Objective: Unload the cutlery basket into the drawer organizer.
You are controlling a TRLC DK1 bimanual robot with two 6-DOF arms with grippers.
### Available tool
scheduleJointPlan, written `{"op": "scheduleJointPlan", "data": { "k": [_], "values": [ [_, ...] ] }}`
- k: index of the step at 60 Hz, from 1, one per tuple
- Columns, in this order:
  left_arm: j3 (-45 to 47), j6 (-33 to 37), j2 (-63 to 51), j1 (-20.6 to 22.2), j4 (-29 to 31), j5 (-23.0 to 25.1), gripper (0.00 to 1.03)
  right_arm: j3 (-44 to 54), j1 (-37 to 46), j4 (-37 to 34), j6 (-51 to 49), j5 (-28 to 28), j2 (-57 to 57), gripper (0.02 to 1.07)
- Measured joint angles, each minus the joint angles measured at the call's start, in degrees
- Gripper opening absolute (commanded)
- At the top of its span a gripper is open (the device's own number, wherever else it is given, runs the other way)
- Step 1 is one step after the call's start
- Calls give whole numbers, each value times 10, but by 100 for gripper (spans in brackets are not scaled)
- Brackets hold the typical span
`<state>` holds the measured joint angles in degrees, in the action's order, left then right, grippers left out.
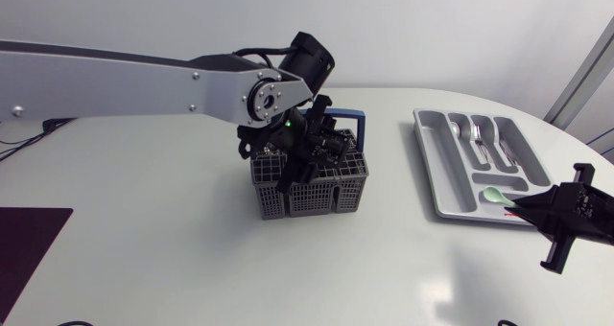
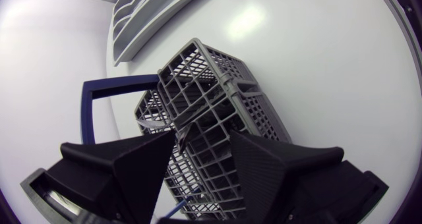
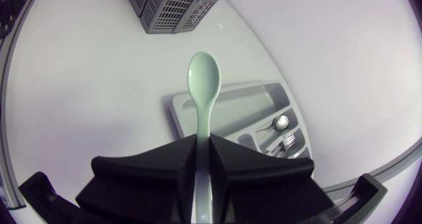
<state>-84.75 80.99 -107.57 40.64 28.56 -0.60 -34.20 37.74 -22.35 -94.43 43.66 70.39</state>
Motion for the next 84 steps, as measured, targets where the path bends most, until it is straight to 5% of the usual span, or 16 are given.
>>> {"op": "scheduleJointPlan", "data": {
  "k": [20,47,69,75,84],
  "values": [
    [-23,18,-25,0,-2,-15,51,-57,56,-13,-136,-22,99,11],
    [-39,39,-38,0,-2,-34,42,-66,51,206,-174,-103,228,11],
    [-50,48,-48,0,-2,-47,31,-66,32,248,-179,-127,250,13],
    [-52,48,-49,0,-5,-48,23,-66,31,254,-179,-136,250,34],
    [-53,48,-49,0,-7,-55,17,-66,31,256,-179,-144,250,86]
  ]
}}
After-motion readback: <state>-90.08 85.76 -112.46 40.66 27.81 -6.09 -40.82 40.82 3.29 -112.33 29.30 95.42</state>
